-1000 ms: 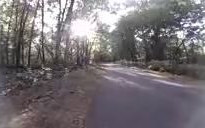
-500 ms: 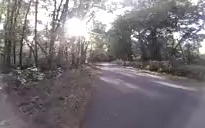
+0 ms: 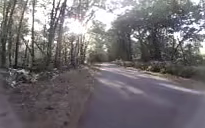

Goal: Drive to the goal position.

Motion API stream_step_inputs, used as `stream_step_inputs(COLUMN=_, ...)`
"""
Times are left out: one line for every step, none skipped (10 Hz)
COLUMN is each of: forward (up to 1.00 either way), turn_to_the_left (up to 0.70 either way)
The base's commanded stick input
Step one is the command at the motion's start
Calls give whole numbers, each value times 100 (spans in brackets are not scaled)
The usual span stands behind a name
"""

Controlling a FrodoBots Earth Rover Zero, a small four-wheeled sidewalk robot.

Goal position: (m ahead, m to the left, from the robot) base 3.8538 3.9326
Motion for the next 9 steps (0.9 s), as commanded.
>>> stream_step_inputs(forward=70, turn_to_the_left=-1)
stream_step_inputs(forward=70, turn_to_the_left=-1)
stream_step_inputs(forward=70, turn_to_the_left=-1)
stream_step_inputs(forward=70, turn_to_the_left=-1)
stream_step_inputs(forward=70, turn_to_the_left=-2)
stream_step_inputs(forward=70, turn_to_the_left=-4)
stream_step_inputs(forward=70, turn_to_the_left=-12)
stream_step_inputs(forward=70, turn_to_the_left=-5)
stream_step_inputs(forward=70, turn_to_the_left=-1)
